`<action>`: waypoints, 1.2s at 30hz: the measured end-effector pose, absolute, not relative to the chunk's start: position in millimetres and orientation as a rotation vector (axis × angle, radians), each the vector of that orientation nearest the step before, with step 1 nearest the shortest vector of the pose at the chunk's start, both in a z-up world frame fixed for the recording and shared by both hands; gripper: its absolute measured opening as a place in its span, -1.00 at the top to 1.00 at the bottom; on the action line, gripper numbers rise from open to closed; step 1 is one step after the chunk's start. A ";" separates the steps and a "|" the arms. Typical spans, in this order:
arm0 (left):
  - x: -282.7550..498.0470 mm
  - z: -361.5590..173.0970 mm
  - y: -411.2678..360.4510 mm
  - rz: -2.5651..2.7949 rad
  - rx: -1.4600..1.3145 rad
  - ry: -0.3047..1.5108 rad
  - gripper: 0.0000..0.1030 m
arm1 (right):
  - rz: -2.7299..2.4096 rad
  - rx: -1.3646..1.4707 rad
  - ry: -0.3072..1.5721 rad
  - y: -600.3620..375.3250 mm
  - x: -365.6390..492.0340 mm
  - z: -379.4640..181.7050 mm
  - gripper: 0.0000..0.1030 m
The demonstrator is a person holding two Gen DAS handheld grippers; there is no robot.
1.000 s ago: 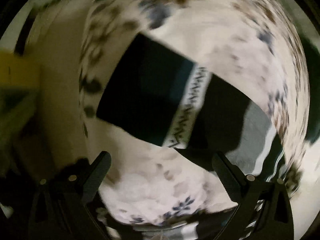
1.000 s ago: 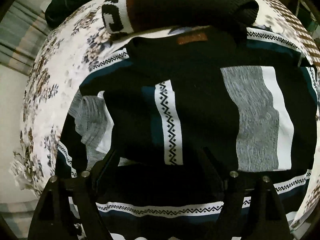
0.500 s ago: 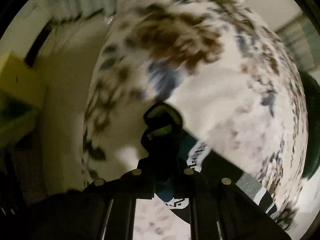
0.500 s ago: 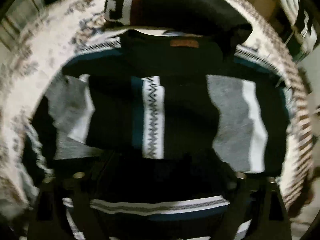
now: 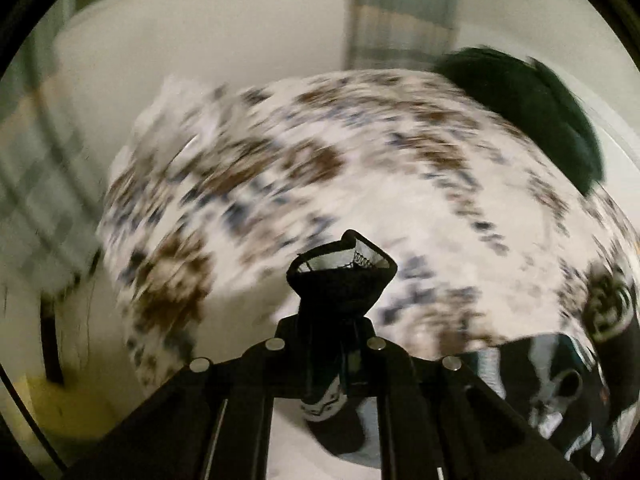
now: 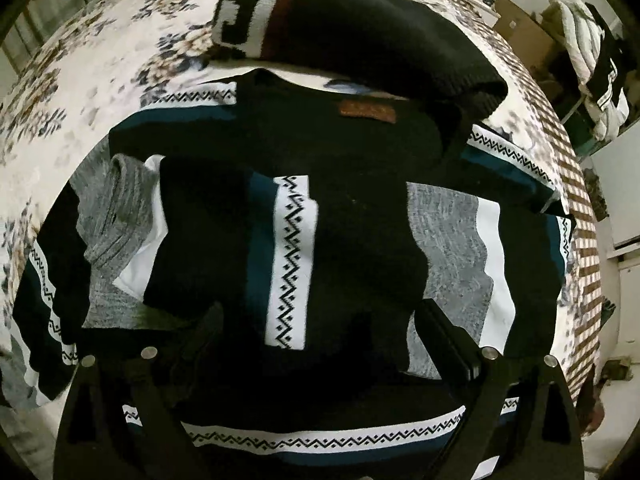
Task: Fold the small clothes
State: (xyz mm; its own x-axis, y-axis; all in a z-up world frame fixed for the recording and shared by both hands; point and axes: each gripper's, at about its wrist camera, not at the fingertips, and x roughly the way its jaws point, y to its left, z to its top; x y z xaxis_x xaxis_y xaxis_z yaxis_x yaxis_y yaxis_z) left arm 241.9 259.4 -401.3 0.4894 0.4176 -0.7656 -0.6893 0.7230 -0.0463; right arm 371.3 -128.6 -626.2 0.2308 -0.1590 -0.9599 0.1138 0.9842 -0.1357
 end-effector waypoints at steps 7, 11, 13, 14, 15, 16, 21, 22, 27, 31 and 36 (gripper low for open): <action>314.0 -369.9 144.6 0.414 -0.205 0.803 0.86 | -0.224 0.077 1.316 -186.3 368.7 -620.8 -0.90; 349.8 -364.5 59.2 0.241 -0.146 0.818 0.86 | -0.301 0.201 1.319 -256.1 355.2 -620.0 -0.90; 365.1 -367.5 17.5 0.167 -0.120 0.836 0.86 | -0.326 0.272 1.318 -290.0 347.0 -621.6 -0.90; 372.6 -370.9 -6.8 0.128 -0.108 0.852 0.86 | -0.338 0.320 1.317 -309.1 341.3 -622.5 -0.90; 378.6 -373.7 -28.4 0.093 -0.102 0.862 0.86 | -0.354 0.362 1.317 -327.0 335.0 -623.2 -0.90; 383.7 -379.1 -57.0 0.050 -0.082 0.876 0.86 | -0.382 0.410 1.316 -350.4 325.5 -624.0 -0.90; 387.7 -407.2 -165.3 -0.117 0.004 0.938 0.86 | -0.495 0.518 1.303 -427.8 284.8 -625.2 -0.90; 386.1 -414.2 -184.2 -0.145 0.021 0.954 0.86 | -0.516 0.534 1.301 -439.7 276.4 -625.5 -0.90; 367.3 -444.7 -259.5 -0.272 0.112 1.011 0.86 | -0.595 0.577 1.297 -484.4 241.1 -625.4 -0.90; 352.0 -458.8 -293.8 -0.354 0.166 1.042 0.85 | -0.619 0.587 1.305 -508.0 225.0 -625.8 -0.90; 349.0 -458.6 -278.8 -0.368 0.130 1.091 0.45 | -0.574 0.645 1.269 -514.6 218.0 -614.2 -0.90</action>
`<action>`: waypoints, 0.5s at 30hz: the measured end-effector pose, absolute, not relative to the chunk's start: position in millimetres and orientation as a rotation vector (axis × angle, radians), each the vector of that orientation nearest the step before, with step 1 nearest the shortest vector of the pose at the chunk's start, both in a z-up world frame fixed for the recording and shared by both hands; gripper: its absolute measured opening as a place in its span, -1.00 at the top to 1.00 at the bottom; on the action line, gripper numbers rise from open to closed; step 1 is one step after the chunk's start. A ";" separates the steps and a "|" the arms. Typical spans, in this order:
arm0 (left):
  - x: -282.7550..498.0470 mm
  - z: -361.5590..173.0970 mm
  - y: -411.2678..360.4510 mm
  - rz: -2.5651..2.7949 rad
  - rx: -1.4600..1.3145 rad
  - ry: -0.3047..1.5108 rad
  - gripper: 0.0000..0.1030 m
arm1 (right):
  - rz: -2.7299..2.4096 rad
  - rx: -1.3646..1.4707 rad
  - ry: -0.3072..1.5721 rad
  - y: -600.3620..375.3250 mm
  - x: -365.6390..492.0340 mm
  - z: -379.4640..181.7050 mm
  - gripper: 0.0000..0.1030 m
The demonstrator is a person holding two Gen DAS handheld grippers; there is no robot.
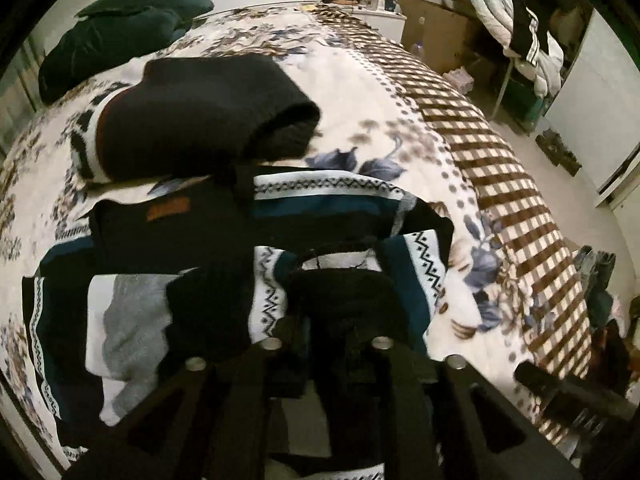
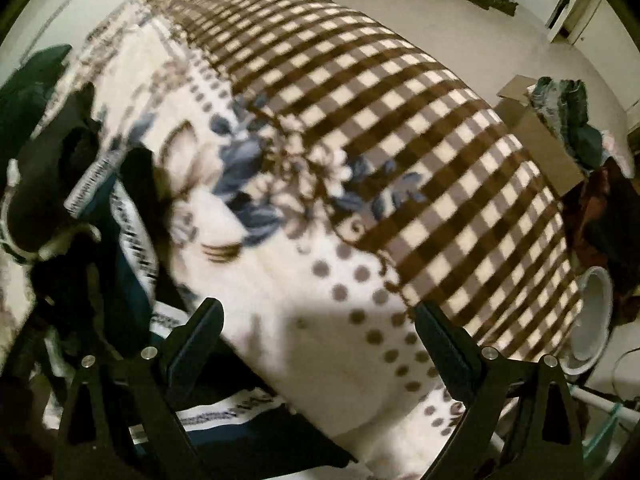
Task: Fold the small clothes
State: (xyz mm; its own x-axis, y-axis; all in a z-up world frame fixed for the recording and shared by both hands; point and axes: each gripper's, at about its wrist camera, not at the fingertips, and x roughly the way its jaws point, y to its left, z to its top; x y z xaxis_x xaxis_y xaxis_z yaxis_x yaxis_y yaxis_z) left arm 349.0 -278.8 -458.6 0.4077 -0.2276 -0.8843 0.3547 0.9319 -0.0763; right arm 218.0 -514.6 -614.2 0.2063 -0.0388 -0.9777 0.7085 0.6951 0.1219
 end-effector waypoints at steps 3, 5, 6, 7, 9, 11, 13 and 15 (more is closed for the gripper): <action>352.1 -448.6 -236.5 -0.329 0.035 1.110 -0.89 | -0.512 0.711 1.228 -519.5 220.5 -603.4 -0.90; 352.6 -439.9 -200.0 -0.276 -0.027 1.101 -0.89 | -0.455 0.760 1.200 -515.3 225.5 -596.1 -0.90; 352.7 -435.3 -176.2 -0.235 -0.051 1.097 -0.89 | -0.420 0.784 1.189 -509.7 233.1 -593.4 -0.90; 352.5 -433.2 -158.5 -0.201 -0.061 1.091 -0.89 | -0.368 0.815 1.180 -503.9 240.2 -590.5 -0.90; 352.8 -431.9 -111.6 -0.086 -0.060 1.087 -0.89 | -0.291 0.847 1.175 -486.5 254.9 -587.5 -0.90; 355.0 -438.0 -69.8 0.014 -0.066 1.101 -0.89 | -0.219 0.867 1.188 -464.5 274.5 -589.6 -0.90; 356.5 -449.5 -44.2 0.086 -0.052 1.122 -0.89 | -0.189 0.834 1.218 -443.9 294.5 -596.4 -0.90; 359.1 -463.5 -19.9 0.151 -0.039 1.151 -0.89 | -0.177 0.803 1.236 -430.4 306.9 -603.4 -0.90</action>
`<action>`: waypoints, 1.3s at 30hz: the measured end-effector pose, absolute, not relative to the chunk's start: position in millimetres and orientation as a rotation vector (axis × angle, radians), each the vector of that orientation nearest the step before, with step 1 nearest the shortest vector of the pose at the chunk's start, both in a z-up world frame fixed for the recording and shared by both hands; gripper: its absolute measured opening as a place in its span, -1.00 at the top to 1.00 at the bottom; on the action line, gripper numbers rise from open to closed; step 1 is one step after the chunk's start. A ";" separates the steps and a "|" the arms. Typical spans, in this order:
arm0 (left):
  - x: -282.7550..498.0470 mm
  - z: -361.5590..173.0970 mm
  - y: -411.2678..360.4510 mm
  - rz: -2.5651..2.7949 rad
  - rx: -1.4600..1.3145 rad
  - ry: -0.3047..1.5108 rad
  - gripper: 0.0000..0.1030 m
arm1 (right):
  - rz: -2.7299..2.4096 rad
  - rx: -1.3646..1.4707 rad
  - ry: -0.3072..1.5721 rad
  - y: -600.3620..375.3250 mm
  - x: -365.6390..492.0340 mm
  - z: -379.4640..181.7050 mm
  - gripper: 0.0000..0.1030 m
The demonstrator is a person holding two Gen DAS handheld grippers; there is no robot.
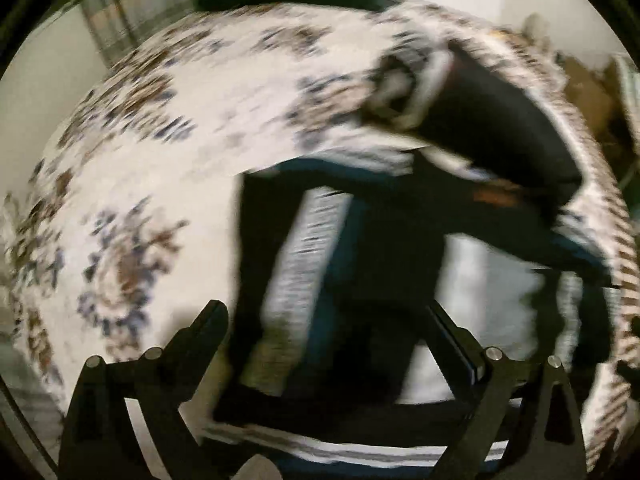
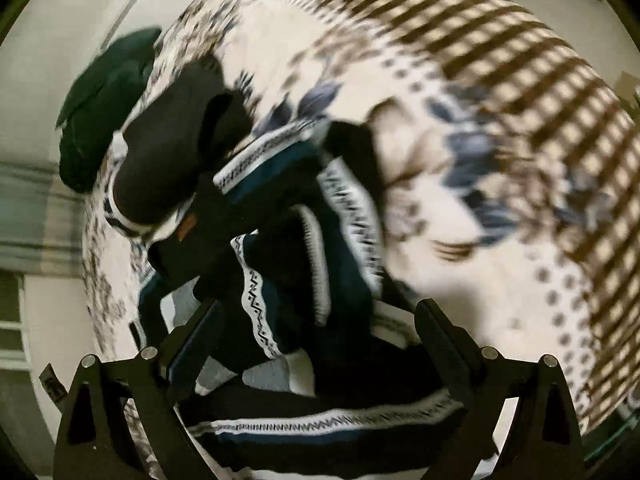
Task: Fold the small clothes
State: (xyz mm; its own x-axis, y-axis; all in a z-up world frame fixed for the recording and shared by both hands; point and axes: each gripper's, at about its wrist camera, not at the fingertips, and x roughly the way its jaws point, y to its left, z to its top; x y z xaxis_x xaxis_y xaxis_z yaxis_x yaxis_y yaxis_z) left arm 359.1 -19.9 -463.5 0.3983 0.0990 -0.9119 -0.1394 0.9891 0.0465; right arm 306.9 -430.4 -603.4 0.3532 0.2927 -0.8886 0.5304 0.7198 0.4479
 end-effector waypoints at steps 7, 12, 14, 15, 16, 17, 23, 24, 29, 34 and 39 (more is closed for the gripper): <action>366.5 -477.8 -3.4 0.193 0.008 1.146 -0.89 | -0.200 0.573 1.261 -388.9 352.2 -616.1 0.84; 381.1 -491.2 -2.4 0.168 0.030 1.164 -0.89 | -0.254 0.572 1.177 -397.7 325.4 -576.2 0.85; 388.4 -498.4 -3.5 0.162 0.047 1.172 -0.89 | -0.284 0.577 1.189 -407.4 312.3 -574.0 0.85; 391.8 -501.5 -3.6 0.158 0.051 1.178 -0.89 | -0.307 0.580 1.204 -411.7 307.2 -578.7 0.85; 396.6 -505.5 -3.6 0.152 0.054 1.189 -0.89 | -0.329 0.583 1.230 -417.2 302.1 -585.9 0.85; 399.8 -508.5 -3.6 0.152 0.059 1.196 -0.89 | -0.336 0.591 1.254 -422.4 299.1 -592.9 0.85; 406.4 -508.1 -1.1 0.137 0.079 1.217 -0.89 | -0.358 0.608 1.347 -438.6 295.3 -610.1 0.02; 404.8 -503.3 -2.3 0.132 0.081 1.206 -0.89 | -0.370 0.611 1.296 -441.5 291.6 -596.2 -0.03; 399.9 -493.1 -15.3 0.103 0.112 1.173 -0.89 | -0.317 0.604 1.216 -437.9 298.6 -571.6 -0.08; 406.6 -506.0 -23.7 0.104 0.138 1.189 -0.89 | -0.311 0.519 1.402 -418.5 319.5 -607.3 0.88; 414.6 -526.5 -16.8 0.125 0.163 1.233 -0.89 | -0.347 0.417 1.308 -409.9 307.0 -583.9 0.91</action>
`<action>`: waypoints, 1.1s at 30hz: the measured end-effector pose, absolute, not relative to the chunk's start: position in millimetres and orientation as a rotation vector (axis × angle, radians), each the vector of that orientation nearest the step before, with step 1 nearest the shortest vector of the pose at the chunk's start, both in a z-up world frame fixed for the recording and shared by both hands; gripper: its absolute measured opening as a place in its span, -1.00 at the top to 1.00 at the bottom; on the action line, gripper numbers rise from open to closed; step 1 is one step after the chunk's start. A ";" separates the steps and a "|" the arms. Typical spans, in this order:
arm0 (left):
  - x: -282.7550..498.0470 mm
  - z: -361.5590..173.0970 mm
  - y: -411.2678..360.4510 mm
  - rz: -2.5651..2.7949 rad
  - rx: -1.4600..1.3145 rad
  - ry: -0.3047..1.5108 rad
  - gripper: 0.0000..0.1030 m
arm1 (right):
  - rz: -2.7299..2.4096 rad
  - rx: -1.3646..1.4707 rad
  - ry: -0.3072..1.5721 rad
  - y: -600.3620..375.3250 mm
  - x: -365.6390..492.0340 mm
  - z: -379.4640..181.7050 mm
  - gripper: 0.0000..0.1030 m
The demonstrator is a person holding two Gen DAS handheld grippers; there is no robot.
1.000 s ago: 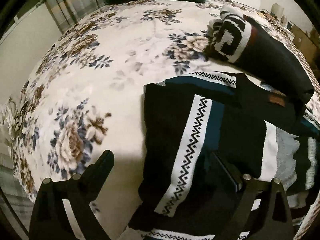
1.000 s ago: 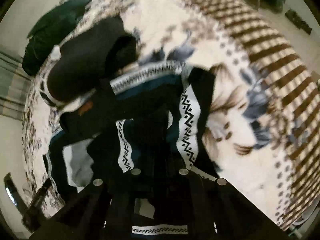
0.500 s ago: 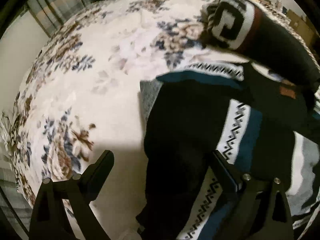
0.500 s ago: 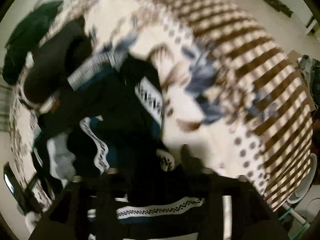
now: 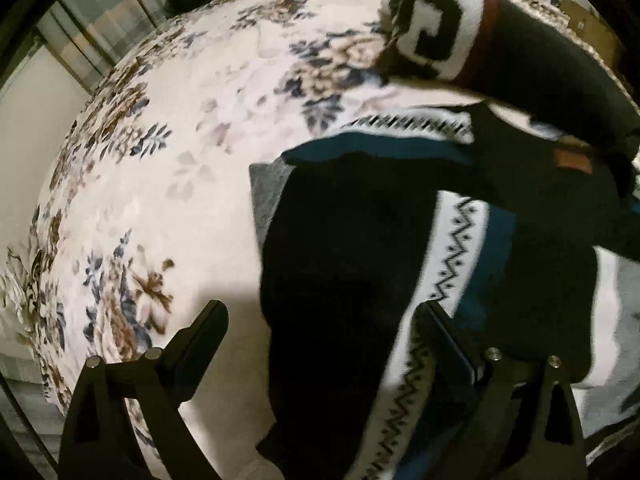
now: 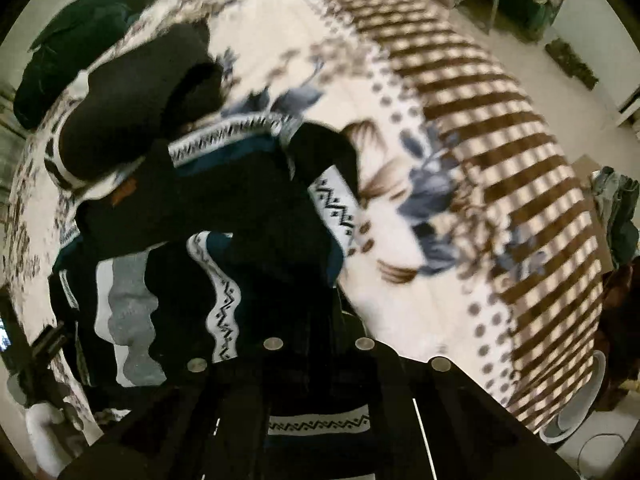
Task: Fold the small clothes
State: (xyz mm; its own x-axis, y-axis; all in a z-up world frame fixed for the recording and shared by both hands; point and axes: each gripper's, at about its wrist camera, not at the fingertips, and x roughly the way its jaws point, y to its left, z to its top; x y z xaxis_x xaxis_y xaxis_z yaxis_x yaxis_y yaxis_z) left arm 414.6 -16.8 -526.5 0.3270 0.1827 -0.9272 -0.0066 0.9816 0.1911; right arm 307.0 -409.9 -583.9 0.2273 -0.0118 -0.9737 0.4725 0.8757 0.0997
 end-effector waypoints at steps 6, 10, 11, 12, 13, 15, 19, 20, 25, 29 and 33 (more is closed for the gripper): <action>414.3 -525.6 -6.7 0.131 0.136 1.254 -0.89 | -0.402 0.491 1.427 -436.5 303.4 -623.8 0.87; 404.3 -499.9 -12.8 0.086 0.118 1.232 -0.89 | -0.413 0.500 1.379 -435.7 298.7 -594.6 0.02; 400.7 -492.5 -18.2 0.061 0.114 1.225 -0.89 | -0.413 0.503 1.349 -435.3 296.8 -583.2 -0.06; 397.1 -485.6 -26.2 0.033 0.116 1.213 -0.89 | -0.412 0.499 1.312 -432.2 296.0 -570.3 -0.09; 395.2 -481.5 -33.9 0.013 0.121 1.204 -0.89 | -0.400 0.486 1.276 -426.3 297.3 -557.5 -0.09; 392.0 -478.0 -56.7 -0.035 0.144 1.192 -0.89 | -0.313 0.466 1.260 -407.4 310.1 -544.3 -0.11; 394.6 -496.6 -94.6 -0.093 0.176 1.216 -0.89 | -0.086 0.472 1.407 -365.3 360.4 -586.8 -0.11; 395.9 -504.9 -103.6 -0.097 0.202 1.221 -0.89 | -0.063 0.472 1.449 -357.7 368.0 -601.0 -0.11; 394.7 -537.5 -110.8 -0.104 0.283 1.264 -0.90 | -0.137 0.294 1.482 -344.6 410.3 -649.9 -0.08; 386.0 -525.0 -93.0 -0.089 0.247 1.275 -0.89 | -0.186 0.325 1.402 -351.5 409.0 -618.5 -0.10; 382.0 -502.5 -88.7 -0.093 0.169 1.249 -0.89 | -0.132 0.326 1.309 -338.0 373.7 -579.6 -0.10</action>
State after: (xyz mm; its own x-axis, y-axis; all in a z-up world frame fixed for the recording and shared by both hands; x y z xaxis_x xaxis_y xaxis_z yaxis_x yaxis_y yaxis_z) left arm 382.0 -88.7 -502.5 0.3148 0.0220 -0.9489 0.1624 0.9837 0.0767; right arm 373.7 -338.0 -579.6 0.2594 0.0878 -0.9618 0.2775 0.9471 0.1613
